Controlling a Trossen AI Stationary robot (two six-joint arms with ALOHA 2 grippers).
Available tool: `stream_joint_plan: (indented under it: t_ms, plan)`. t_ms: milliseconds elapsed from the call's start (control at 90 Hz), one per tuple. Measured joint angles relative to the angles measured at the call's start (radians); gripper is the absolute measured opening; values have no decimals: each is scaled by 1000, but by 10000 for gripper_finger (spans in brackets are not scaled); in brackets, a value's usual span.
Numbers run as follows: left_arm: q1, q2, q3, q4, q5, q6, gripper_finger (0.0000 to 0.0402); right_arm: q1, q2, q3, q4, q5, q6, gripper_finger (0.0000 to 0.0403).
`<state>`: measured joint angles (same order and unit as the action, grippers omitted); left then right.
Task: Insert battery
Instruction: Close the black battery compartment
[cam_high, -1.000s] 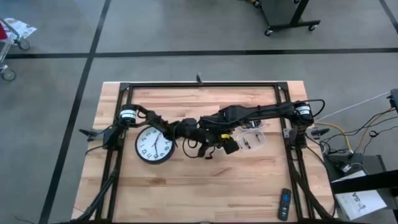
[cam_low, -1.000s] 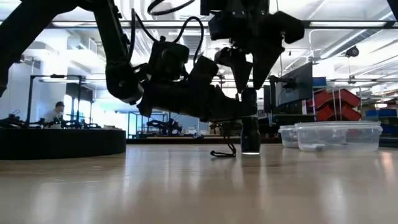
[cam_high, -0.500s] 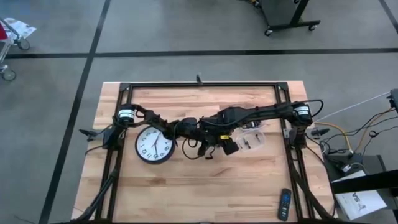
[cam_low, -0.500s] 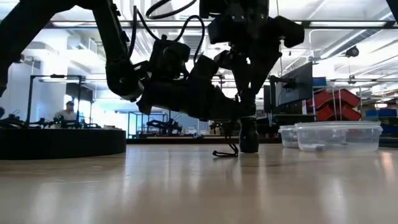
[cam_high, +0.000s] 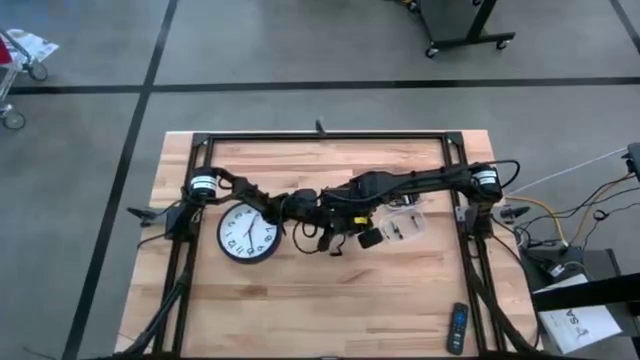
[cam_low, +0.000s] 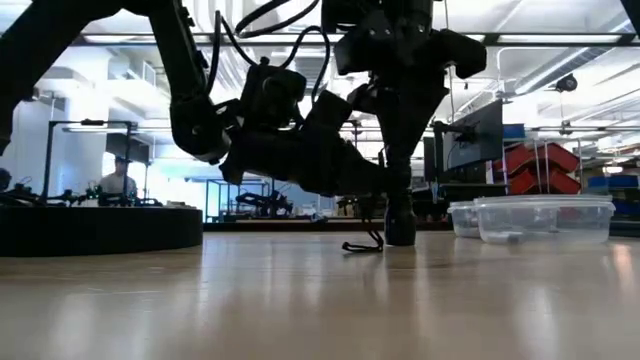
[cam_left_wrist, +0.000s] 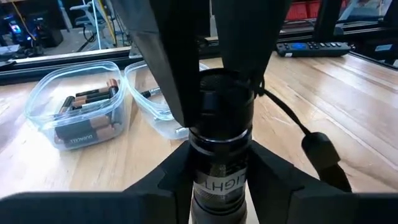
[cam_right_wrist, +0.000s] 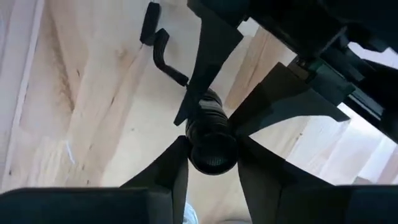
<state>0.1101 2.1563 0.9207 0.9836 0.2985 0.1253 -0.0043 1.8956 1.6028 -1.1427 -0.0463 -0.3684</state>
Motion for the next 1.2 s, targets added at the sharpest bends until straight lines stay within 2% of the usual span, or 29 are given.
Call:
stream_joint_plan:
  t_ms: [167, 511, 744, 944, 1044, 1200]
  plan:
    - [0, 0, 0, -2, 2, -6, 120, 4, 29, 2, -3, -4, 126, 97]
    - [-1, 0, 0, -2, 7, -10, 111, 6, 38, 0, -8, -37, 540, 90]
    - [-1, 0, -2, 1, 4, -16, 97, 7, 39, -2, -17, -51, 732, 82]
    - [-3, 1, -6, 21, -16, -30, 96, 8, 51, -11, -18, -69, 1015, 68]
    - [-3, 0, -3, 7, -18, -26, 97, 13, 49, -11, -20, -76, 1024, 56]
    - [-3, 0, 0, 0, -25, -23, 101, 26, 38, -7, -41, -81, 886, 45]
